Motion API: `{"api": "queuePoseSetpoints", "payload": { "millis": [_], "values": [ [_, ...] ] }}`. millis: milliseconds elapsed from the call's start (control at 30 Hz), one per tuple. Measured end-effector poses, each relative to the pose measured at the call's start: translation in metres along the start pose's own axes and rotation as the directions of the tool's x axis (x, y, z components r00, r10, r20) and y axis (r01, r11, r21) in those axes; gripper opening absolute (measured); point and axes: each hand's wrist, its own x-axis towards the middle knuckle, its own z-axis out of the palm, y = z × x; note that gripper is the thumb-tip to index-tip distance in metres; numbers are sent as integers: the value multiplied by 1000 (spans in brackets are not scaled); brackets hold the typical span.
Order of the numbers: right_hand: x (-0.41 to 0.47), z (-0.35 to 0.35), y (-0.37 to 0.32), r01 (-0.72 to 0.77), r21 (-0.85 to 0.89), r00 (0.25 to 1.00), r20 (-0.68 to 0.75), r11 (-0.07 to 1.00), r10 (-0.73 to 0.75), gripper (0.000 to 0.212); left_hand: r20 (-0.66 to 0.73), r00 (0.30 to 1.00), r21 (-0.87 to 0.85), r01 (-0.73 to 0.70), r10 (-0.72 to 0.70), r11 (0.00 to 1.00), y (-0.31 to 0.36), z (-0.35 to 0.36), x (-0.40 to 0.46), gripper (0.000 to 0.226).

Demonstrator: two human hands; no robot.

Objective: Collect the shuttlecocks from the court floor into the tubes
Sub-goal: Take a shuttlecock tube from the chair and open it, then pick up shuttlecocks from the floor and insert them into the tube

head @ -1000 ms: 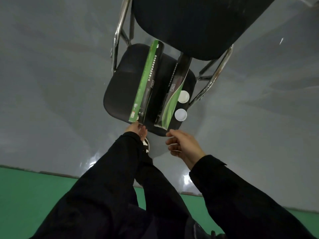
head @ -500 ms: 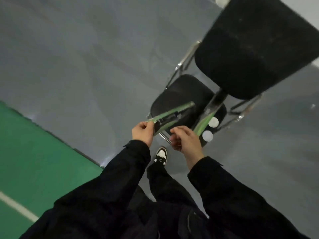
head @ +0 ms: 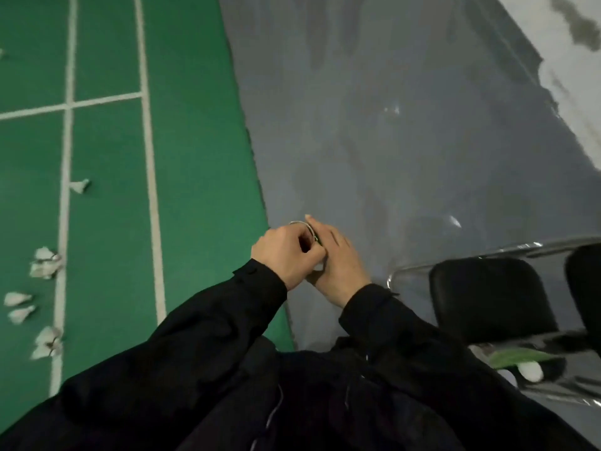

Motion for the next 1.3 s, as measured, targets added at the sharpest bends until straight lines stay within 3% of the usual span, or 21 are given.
{"api": "queuePoseSetpoints", "payload": {
  "millis": [67, 133, 167, 267, 333, 400, 467, 600, 700, 833, 967, 1100, 1300],
  "values": [
    [22, 26, -40, 65, -43, 998, -6, 997, -65, 82, -82, 996, -51, -27, 23, 998, -43, -35, -10, 19],
    [41, 47, -79, 106, -53, 994, 20, 993, -105, 72, -199, 980, -303, -84, 23, 949, -89, -64, -24, 5],
    [48, 55, -98, 114, -36, 993, 37, 993, -112, 70, -263, 964, -471, -98, -34, 877, -112, -78, -32, 4],
    [62, 78, -148, 133, 53, 987, 87, 990, -137, 67, -359, 842, -811, -68, -402, 580, -176, -112, -60, 16],
    [71, 93, -179, 173, 115, 973, 133, 978, -188, 69, -275, 720, -918, 1, -637, 398, -217, -126, -75, 20],
    [81, 112, -212, 225, 157, 952, 173, 962, -252, 70, -128, 616, -965, 105, -777, 241, -253, -134, -89, 28],
    [92, 134, -247, 280, 169, 926, 212, 945, -313, 71, 58, 562, -983, 176, -825, 51, -281, -138, -99, 32],
    [119, 184, -319, 397, 173, 840, 327, 902, -432, 71, 350, 554, -937, 215, -756, -276, -324, -154, -105, 52],
    [139, 228, -367, 460, 182, 761, 424, 869, -491, 71, 421, 599, -892, 136, -681, -432, -358, -181, -104, 74],
    [153, 285, -425, 541, 146, 642, 564, 828, -519, 72, 469, 611, -715, -160, -638, -680, -409, -216, -110, 99],
    [154, 341, -480, 683, 171, 461, 653, 710, -602, 73, 406, 603, -573, -418, -687, -705, -448, -246, -131, 89],
    [141, 399, -532, 740, 234, 283, 743, 631, -607, 74, 322, 562, -430, -630, -762, -647, -497, -263, -163, 72],
    [129, 501, -593, 774, 286, 72, 847, 565, -527, 71, 348, 454, -352, -748, -821, -563, -603, -269, -218, 75]
  ]
}}
